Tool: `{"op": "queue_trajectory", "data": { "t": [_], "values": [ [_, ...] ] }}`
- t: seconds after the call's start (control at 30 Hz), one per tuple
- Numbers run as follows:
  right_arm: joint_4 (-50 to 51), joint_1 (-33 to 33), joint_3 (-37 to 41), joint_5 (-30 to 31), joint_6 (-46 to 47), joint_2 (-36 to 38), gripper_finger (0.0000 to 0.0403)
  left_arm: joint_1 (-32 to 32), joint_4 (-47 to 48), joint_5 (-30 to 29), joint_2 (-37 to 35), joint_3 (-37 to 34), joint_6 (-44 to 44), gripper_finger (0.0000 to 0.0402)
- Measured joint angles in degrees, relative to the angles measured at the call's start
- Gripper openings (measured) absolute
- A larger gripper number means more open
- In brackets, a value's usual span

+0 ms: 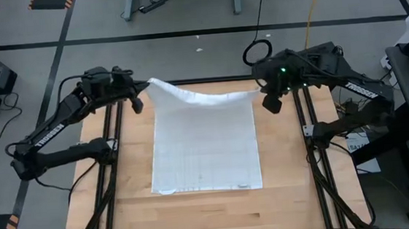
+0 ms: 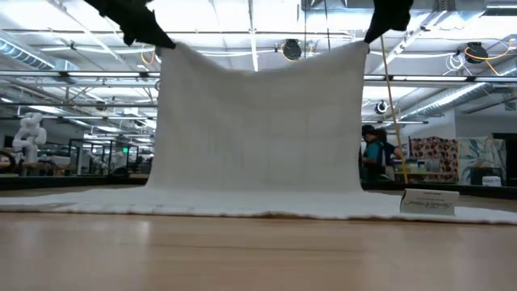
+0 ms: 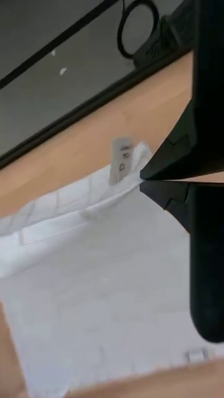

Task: Roll towel
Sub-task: Roll the white towel

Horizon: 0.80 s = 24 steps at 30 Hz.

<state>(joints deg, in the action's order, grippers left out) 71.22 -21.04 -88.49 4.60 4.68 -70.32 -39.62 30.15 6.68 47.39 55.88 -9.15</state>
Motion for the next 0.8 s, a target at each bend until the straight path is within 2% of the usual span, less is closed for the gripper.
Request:
{"op": "queue_trajectory", "data": {
  "t": [0.3, 0.57, 0.8],
  "values": [
    [4.18, 7.70, 0.00, 0.00, 8.55, 2.34, 0.0000, 0.01, 3.82, 6.15, -5.65, 0.07, 5.25, 0.0002],
    [7.28, 13.72, 0.00, 0.02, 12.92, 0.03, 0.0000, 0.10, 14.82, 11.59, -5.63, 0.07, 7.40, 0.0002],
    [8.62, 18.05, 0.00, 0.40, 17.02, -0.53, 0.0000, 2.46, 19.95, 12.75, -5.63, 0.07, 8.90, 0.0002]
  ]
}}
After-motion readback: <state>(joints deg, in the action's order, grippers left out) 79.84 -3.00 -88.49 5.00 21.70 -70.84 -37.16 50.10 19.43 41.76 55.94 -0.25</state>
